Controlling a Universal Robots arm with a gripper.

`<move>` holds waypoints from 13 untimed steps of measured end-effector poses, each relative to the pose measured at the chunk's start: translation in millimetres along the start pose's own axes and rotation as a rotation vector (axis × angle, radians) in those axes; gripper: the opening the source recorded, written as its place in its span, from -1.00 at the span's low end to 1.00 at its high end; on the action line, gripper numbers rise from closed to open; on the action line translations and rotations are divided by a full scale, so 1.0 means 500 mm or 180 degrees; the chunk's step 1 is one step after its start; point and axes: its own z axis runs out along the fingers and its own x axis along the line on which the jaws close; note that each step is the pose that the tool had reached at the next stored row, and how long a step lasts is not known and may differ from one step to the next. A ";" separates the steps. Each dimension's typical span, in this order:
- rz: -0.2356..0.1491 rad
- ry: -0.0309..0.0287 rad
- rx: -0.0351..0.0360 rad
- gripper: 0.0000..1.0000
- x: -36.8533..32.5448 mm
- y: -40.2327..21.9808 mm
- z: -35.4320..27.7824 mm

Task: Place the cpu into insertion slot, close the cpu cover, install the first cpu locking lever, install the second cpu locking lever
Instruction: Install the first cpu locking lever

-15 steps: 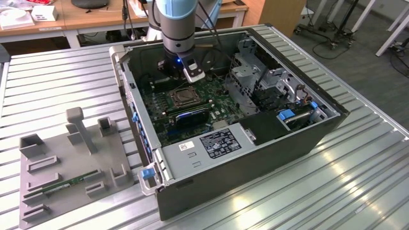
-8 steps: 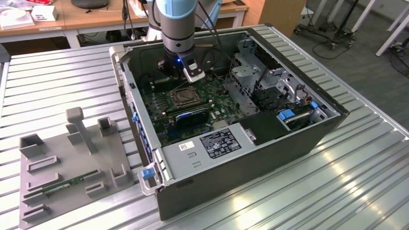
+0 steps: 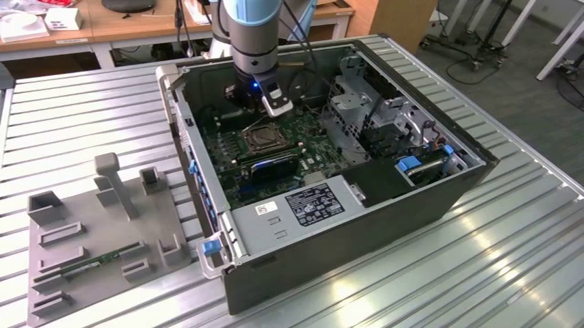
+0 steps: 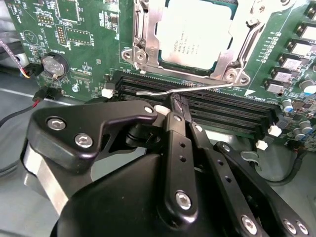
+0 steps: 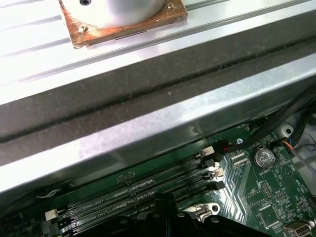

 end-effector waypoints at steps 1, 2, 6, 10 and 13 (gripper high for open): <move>0.0000 0.0000 0.0000 -0.79 0.000 0.001 -0.003; 0.0000 0.0000 -0.0001 -0.79 0.000 0.002 -0.007; -0.0001 -0.0001 -0.0002 -0.79 -0.001 0.006 -0.019; -0.0002 -0.0007 -0.0013 -0.79 0.006 0.005 -0.024; -0.0002 -0.0009 -0.0014 -0.79 0.009 0.004 -0.024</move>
